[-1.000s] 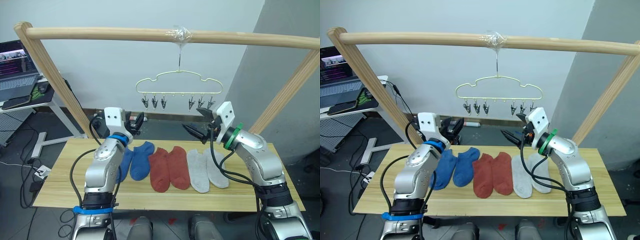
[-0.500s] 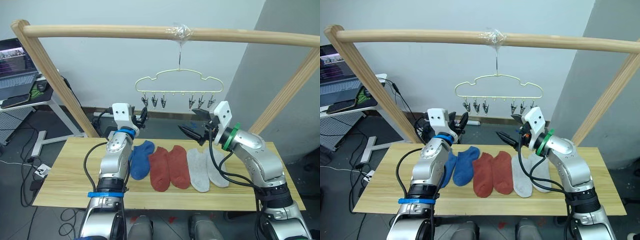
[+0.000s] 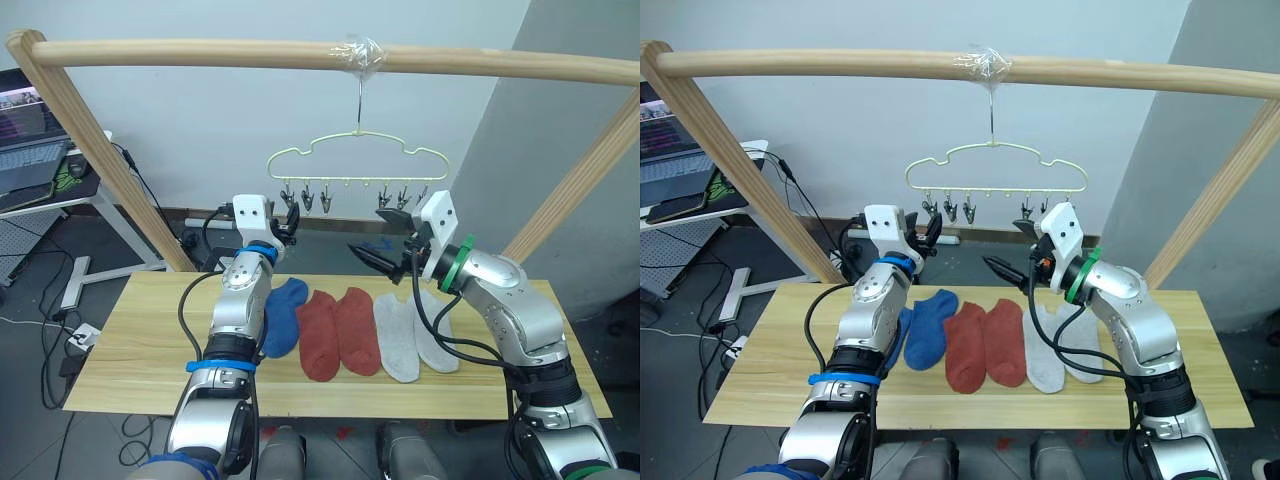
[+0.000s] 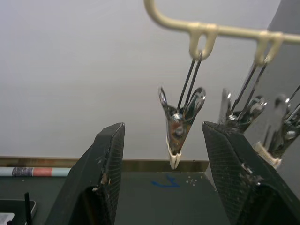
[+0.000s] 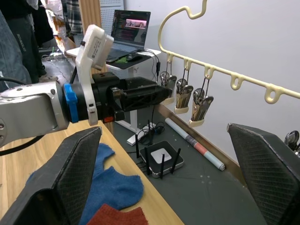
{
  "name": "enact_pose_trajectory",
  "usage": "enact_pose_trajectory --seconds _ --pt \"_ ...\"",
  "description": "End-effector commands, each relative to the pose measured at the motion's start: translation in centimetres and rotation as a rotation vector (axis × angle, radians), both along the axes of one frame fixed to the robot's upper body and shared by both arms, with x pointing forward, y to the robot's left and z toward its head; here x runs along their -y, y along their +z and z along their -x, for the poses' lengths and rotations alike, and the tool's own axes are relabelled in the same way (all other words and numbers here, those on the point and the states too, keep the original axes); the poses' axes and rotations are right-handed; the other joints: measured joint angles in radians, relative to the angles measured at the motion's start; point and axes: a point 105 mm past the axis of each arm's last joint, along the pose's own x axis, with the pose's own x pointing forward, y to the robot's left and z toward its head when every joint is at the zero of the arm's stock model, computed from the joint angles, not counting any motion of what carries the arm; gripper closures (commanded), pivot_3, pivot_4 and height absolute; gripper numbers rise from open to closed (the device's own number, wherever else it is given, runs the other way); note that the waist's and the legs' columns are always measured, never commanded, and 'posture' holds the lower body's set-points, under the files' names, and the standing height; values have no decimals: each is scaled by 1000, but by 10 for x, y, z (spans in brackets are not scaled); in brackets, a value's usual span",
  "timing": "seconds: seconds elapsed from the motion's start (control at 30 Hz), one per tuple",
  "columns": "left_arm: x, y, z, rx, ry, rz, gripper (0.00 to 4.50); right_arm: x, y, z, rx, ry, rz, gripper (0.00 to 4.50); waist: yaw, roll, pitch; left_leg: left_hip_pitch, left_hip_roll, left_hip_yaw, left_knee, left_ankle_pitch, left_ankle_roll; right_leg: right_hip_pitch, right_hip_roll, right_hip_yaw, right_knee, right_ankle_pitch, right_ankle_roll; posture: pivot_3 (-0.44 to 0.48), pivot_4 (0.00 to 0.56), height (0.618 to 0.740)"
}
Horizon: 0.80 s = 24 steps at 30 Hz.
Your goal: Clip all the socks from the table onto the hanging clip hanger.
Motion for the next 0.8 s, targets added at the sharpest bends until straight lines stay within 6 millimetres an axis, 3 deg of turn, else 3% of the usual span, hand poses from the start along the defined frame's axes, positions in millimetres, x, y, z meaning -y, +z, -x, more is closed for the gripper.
enact_pose_trajectory --seconds 0.03,0.7,0.8 --pt "1 26 -5 85 -4 -2 1808 -4 18 7 62 30 -20 0 -1 0 3 0 0 0 0 0 0 0 0 0 0 0 0 24 188 740" --pt "3 44 -11 145 -3 1 1808 1 22 7 55 8 -24 0 -12 0 9 -2 0 -1 -1 0 0 -1 0 -1 -1 1 1 13 188 740" --pt "4 44 -10 152 -11 3 2388 1 23 7 55 7 -25 0 -12 0 9 -2 0 -1 -1 0 0 -1 0 -1 -1 1 2 13 188 740"
